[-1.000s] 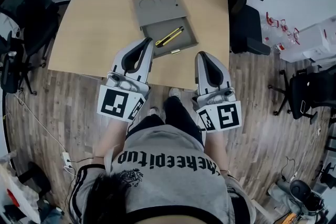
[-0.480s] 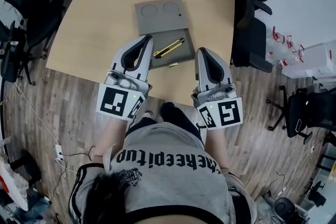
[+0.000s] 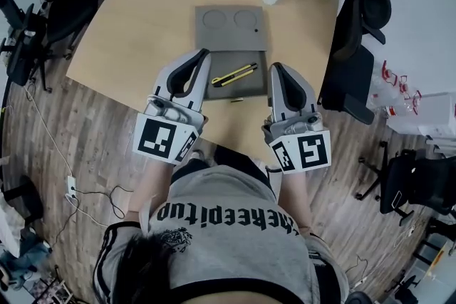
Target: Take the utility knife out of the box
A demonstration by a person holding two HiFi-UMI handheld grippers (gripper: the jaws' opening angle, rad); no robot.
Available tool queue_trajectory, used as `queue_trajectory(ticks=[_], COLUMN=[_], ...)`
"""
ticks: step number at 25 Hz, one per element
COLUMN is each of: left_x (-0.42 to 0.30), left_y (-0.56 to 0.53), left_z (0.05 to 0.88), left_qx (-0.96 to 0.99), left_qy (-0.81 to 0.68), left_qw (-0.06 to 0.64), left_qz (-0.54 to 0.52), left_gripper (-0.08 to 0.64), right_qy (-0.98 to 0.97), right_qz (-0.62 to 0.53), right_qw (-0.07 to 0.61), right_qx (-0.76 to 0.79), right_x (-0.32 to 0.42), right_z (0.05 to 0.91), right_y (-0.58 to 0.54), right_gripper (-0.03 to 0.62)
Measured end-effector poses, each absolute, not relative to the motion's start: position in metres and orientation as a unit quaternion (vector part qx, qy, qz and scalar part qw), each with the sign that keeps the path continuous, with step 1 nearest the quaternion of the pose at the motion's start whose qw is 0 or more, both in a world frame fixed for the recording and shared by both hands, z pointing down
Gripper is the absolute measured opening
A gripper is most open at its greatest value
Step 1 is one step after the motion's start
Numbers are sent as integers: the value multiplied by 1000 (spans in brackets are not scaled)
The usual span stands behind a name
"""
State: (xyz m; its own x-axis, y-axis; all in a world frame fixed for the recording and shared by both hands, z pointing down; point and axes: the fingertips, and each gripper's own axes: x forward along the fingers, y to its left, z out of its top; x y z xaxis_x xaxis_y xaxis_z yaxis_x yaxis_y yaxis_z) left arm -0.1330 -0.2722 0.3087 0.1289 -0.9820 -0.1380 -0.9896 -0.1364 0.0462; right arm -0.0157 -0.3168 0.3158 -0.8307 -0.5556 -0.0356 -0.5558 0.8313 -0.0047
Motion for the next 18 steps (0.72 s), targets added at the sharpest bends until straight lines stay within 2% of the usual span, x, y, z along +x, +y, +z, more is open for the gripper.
queue_trajectory(ticks=[18], left_x=[-139], left_y=[-289], left_z=[340], left_qx=[-711], left_qy=[702], left_qw=[-7], left_qz=[31], left_gripper=[18], right_qy=[972], right_qz=[-44], right_qw=[-18], right_qx=[-231], right_x=[-33], right_z=[360], right_y=[-358], right_gripper=[6])
